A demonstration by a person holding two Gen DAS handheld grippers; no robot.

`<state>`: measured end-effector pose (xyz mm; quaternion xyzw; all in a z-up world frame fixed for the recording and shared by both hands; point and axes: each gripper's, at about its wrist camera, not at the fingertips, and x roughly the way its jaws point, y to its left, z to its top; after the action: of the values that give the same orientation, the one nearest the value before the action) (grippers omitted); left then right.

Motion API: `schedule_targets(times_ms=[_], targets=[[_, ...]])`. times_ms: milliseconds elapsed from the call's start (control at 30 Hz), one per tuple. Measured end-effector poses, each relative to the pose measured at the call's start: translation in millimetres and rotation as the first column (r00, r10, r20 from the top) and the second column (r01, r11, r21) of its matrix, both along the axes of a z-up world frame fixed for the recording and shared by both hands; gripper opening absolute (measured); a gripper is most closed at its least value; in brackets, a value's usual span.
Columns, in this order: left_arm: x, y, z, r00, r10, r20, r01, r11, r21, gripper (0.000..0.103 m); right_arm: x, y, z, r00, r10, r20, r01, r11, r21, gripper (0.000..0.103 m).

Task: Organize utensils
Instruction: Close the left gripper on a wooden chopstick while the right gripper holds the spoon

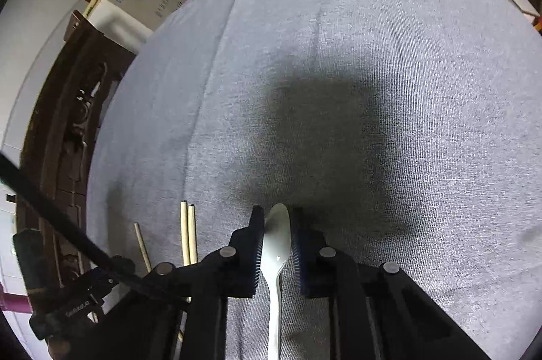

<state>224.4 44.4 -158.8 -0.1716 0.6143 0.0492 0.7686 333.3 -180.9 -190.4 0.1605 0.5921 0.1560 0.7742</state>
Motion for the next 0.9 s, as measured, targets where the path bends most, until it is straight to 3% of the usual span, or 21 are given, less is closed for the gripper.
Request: schedule_targets(times_ms=[167, 333, 400, 467, 533, 633, 900], targets=[[25, -5, -4, 0.995, 0.022, -0.099, -0.028, 0.998, -0.059, 0.066, 1, -3, -1, 0.999, 0.048, -0.022, -0.047, 0.999, 0.013, 0.016], [50, -14, -1, 0.989, 0.054, -0.136, -0.062, 0.997, -0.049, 0.065, 3, -2, -3, 0.997, 0.060, -0.037, -0.059, 0.998, 0.023, 0.017], [59, -17, -3, 0.984, 0.077, -0.159, -0.084, 0.996, -0.043, 0.059, 4, 2, -3, 0.997, 0.068, -0.034, -0.067, 0.998, 0.019, 0.018], [66, -23, -2, 0.979, 0.096, -0.178, -0.096, 0.995, 0.013, 0.043, 4, 2, -4, 0.997, 0.075, -0.033, -0.075, 0.997, 0.016, 0.017], [72, -28, -1, 0.974, 0.100, -0.203, -0.092, 0.995, 0.049, 0.033, 6, 3, -5, 0.996, 0.077, -0.035, -0.076, 0.997, 0.019, 0.016], [86, -34, -2, 0.962, 0.101, -0.253, -0.083, 0.993, 0.082, 0.033, 9, 6, -6, 0.996, 0.081, -0.034, -0.080, 0.997, 0.019, 0.016], [112, -62, -5, 0.954, 0.091, -0.286, -0.055, 0.990, 0.129, 0.010, 9, 7, -6, 0.994, 0.109, -0.019, -0.108, 0.994, 0.026, 0.017]])
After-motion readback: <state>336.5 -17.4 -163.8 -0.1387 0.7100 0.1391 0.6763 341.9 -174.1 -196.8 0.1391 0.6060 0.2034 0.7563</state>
